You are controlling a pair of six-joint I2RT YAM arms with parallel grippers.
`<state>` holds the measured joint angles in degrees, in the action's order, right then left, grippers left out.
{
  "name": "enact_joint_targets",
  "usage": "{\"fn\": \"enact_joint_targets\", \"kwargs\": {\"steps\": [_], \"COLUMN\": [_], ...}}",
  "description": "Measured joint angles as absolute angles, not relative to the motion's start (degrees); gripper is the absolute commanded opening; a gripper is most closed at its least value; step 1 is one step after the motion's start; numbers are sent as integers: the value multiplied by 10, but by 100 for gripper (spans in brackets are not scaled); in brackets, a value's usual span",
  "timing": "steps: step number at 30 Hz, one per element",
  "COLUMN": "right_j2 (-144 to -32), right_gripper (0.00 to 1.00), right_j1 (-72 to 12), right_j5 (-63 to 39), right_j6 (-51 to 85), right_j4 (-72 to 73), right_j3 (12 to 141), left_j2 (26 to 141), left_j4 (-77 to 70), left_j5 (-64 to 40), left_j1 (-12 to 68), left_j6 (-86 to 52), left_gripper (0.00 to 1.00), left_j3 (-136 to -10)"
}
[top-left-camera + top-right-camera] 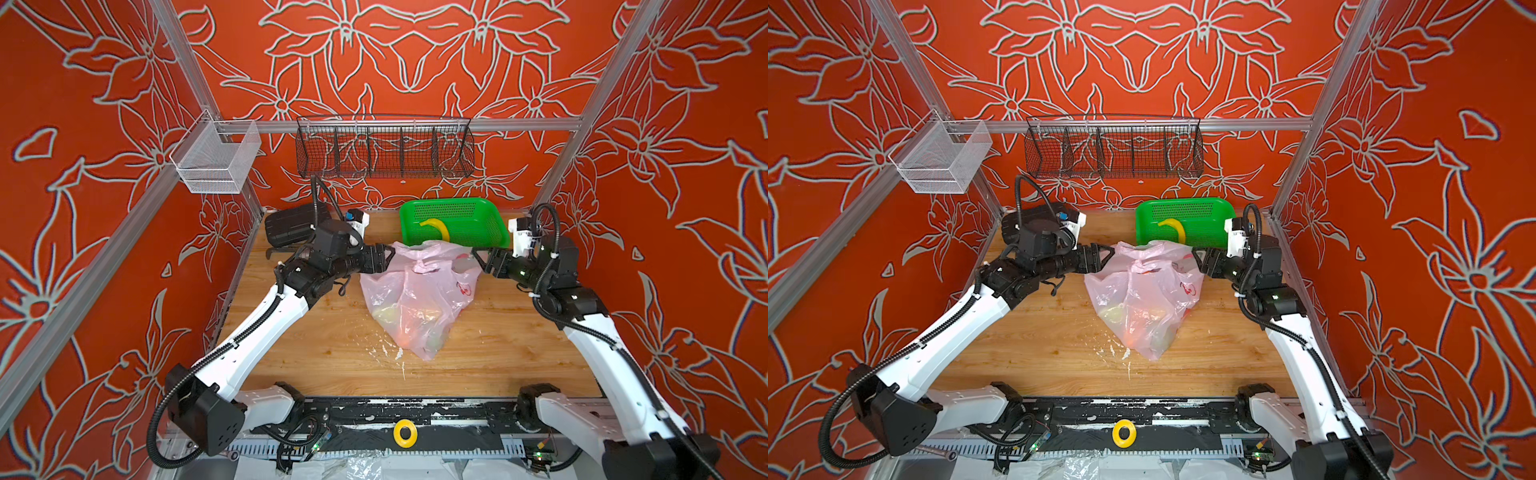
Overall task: Untie the knot of the plastic bag and take out the fruit
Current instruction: Open the plastic bag at the center of the table.
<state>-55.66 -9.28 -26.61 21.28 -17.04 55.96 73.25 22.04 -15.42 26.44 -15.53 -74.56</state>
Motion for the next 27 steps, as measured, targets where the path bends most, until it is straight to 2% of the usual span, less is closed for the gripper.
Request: {"fn": "enact_joint_targets", "kwargs": {"steps": [7,12,13,27], "right_j2": [-587,-614,-620,-684], "right_gripper": [72,73,73,81], "right_j1": [-161,-192,-201,-251], "right_j5": [-349,-414,-423,-450], "right_j6": [167,154,151,115], "right_j4": [-207,-217,-221,-228], "right_j3": [614,623,623,623], "left_j2": [825,898,915,1074], "left_j4": [276,353,370,416], "left_j5": [-226,-290,-309,-402], "left_j1": [264,263,263,275], "left_j6": [69,170,185,209], "left_gripper": [92,100,99,99], "left_j3": [-851,-914,-932,-1049]}}
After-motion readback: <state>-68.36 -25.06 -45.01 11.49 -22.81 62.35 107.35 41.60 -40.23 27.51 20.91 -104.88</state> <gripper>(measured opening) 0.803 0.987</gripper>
